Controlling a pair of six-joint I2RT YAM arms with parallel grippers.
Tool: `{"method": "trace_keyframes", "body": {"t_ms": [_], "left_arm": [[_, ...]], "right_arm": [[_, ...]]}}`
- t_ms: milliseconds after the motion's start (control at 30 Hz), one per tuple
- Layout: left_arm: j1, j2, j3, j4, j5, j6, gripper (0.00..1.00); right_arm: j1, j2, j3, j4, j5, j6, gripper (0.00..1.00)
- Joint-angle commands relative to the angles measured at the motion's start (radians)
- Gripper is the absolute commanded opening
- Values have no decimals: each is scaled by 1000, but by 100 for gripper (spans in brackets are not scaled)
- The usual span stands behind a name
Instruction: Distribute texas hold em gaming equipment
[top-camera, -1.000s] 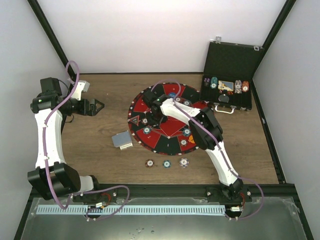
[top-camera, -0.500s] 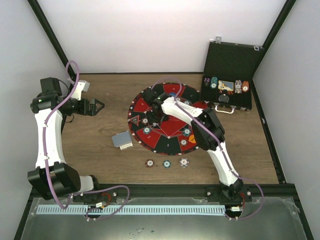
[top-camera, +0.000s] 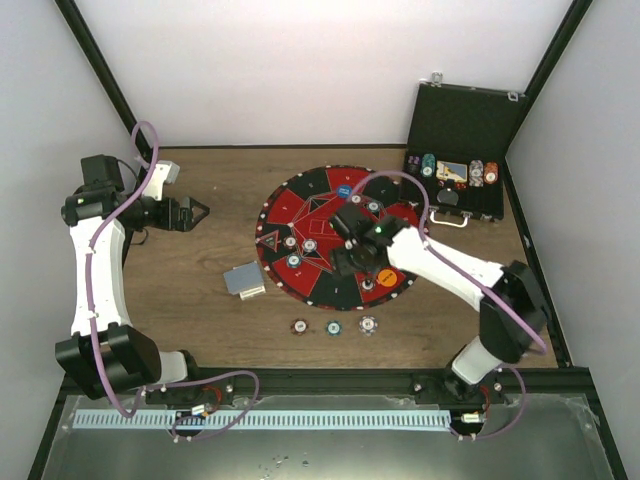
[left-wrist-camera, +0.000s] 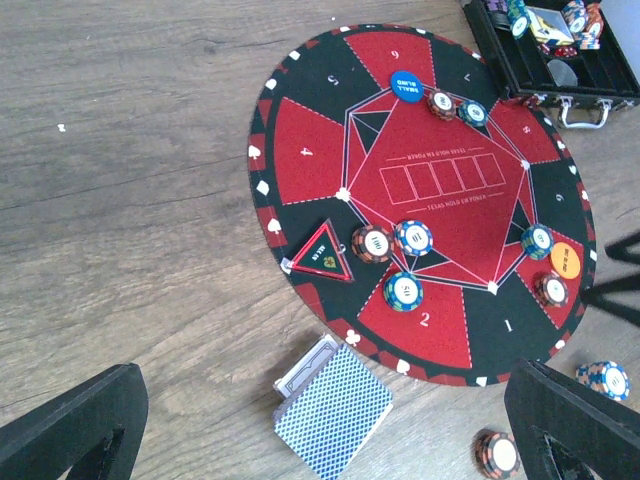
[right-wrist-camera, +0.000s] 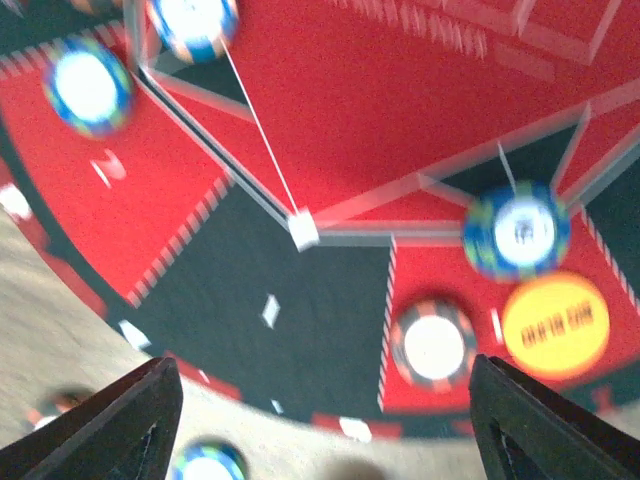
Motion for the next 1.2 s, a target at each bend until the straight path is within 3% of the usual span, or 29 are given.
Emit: {"method": "trace_keyframes", "body": {"t_ms": [0, 300, 1167], "left_arm": [[5, 5, 17, 3, 31, -5, 100], [4, 4, 22, 2, 38, -14, 100], [4, -1, 35, -12, 24, 4, 100]], "right_arm": [[39, -127, -197, -3, 1, 93, 82], [113, -263, -412, 16, -35, 204, 86], [191, -237, -536, 77, -78, 254, 77]]}}
